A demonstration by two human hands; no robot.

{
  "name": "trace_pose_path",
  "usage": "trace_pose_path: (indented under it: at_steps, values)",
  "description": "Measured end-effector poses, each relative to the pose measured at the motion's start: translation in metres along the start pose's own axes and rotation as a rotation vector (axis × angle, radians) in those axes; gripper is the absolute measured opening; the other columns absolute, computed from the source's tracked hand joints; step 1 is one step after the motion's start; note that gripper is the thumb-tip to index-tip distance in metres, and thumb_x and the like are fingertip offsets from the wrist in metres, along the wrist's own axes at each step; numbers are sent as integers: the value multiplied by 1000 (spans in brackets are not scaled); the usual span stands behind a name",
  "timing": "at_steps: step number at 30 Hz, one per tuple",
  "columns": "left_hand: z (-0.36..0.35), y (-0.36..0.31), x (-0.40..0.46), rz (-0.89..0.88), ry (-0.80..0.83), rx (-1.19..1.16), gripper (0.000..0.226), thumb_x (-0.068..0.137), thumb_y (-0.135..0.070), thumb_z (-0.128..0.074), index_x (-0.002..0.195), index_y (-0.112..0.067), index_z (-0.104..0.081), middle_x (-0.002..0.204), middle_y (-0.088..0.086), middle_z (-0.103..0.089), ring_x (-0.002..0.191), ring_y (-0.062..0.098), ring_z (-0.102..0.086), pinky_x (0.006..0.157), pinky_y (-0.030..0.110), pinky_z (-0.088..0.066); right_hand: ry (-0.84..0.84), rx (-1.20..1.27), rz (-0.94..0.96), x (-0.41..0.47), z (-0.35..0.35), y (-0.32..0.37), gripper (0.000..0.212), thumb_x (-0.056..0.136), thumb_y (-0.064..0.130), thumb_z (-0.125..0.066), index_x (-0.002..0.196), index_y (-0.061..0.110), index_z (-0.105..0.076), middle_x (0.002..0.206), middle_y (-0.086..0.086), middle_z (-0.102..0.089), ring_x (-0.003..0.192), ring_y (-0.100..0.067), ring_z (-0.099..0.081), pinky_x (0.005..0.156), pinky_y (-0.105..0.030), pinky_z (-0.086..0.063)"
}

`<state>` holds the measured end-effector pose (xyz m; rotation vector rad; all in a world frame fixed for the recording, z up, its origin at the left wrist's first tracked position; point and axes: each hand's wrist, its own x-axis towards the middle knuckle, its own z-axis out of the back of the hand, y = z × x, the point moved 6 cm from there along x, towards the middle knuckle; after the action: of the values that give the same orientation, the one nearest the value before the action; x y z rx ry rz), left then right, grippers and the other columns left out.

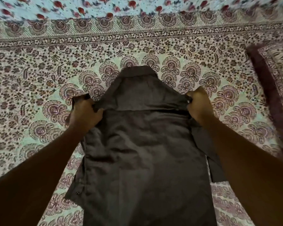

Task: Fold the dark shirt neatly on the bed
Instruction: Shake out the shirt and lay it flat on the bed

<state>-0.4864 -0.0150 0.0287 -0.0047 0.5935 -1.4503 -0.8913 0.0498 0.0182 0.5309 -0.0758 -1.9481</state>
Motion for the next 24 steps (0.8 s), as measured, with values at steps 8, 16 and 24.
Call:
trace_pose_path:
  at_steps: [8,16,24]
  values:
    - [-8,-11,42,111,-160,39,17,92,-16,-65,101,-6,-75,102,28,-67,94,52,-66,71,49,-49,-145,4,18,52,-8,-8,28,95,7,-61,119,12,-76,109,-20,-59,91,-42,-64,77,-37,-51]
    - [-15,-3,95,-6,-56,169,24,97,-41,-66,111,-21,-66,106,24,-69,103,50,-66,87,57,-52,-156,57,-141,102,-10,-9,28,96,12,-61,120,16,-76,111,-22,-71,103,-43,-69,89,-48,-57]
    - [5,12,153,-21,-121,320,23,105,-29,-52,116,-16,-68,117,27,-66,116,50,-61,96,67,-45,-164,-100,-115,147,-22,22,17,98,13,-61,110,9,-73,111,-24,-68,108,-45,-66,93,-51,-54]
